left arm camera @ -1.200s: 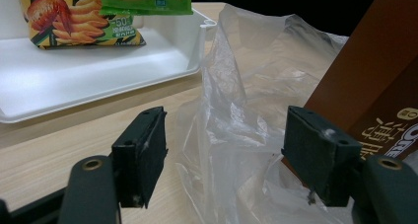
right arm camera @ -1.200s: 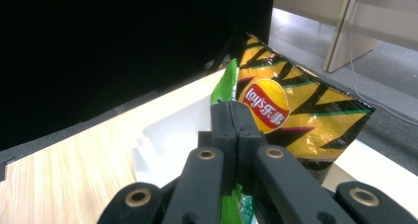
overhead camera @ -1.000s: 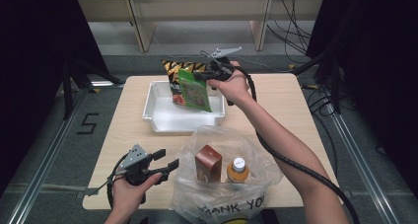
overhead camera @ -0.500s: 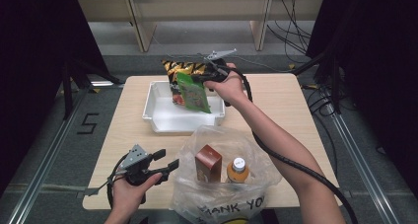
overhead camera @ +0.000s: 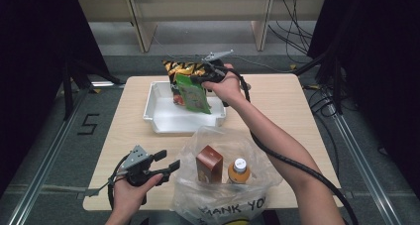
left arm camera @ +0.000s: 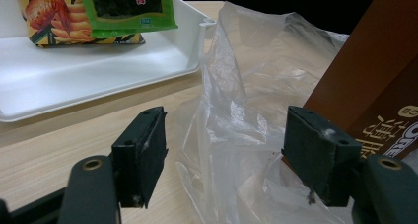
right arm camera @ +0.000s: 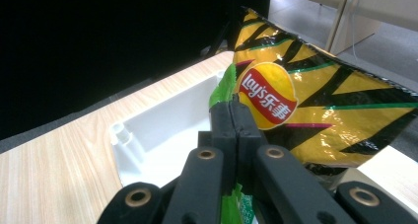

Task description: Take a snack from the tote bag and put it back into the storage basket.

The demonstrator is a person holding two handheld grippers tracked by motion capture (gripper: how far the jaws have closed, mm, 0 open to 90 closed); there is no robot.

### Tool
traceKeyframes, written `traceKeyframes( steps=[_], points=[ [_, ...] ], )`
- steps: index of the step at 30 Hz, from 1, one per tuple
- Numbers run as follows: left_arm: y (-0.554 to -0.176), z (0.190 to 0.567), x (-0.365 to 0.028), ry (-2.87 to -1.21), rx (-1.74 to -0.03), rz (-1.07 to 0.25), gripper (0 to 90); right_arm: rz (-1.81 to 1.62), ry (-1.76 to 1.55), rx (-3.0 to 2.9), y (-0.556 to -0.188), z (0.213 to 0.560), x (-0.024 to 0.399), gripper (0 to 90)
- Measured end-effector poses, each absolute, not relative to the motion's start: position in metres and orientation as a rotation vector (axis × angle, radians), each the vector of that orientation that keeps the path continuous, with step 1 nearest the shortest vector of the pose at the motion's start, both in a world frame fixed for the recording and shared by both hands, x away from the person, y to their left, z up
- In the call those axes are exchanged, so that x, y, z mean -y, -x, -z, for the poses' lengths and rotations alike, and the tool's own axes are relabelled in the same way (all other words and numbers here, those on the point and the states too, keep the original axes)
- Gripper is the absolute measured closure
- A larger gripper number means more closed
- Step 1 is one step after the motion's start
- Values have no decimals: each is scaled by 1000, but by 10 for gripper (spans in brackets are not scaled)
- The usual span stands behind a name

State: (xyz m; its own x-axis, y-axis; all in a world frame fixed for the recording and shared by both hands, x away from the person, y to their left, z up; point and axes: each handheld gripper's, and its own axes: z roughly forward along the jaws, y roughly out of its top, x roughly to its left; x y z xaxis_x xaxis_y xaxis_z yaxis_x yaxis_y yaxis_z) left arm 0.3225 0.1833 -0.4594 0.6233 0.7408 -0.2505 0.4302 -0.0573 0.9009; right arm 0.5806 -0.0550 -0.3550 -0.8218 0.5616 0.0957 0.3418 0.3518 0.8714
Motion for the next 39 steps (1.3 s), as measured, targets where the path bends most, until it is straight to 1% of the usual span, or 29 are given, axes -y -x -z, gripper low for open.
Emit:
traceKeyframes(
  steps=[7,8,10,14,22,26,32,33,39],
  points=[
    [-323,459,-183,-1688,-972,-334,321,-1429,-766,-2421,-585,362,52,900],
    [-323,460,-184,-1689,-972,-334,321,-1446,-820,-2411,-583,363,50,900],
    [-323,460,-184,-1689,-971,-335,321,-1444,-801,-2416,-584,365,49,900],
    [-323,460,-184,-1692,-970,-335,321,-1431,-836,-2420,-584,365,46,900],
    [-323,460,-184,-1692,-968,-335,321,-1419,-786,-2437,-588,366,43,900],
    [-323,460,-183,-1696,-962,-335,321,-1424,-829,-2432,-588,366,38,900],
    [-323,460,-183,-1694,-963,-336,321,-1417,-777,-2432,-592,371,36,900],
    [-323,460,-184,-1695,-964,-336,321,-1418,-837,-2436,-589,370,35,900],
    [-322,460,-183,-1688,-979,-332,321,-1437,-795,-2431,-592,371,33,900]
  ],
)
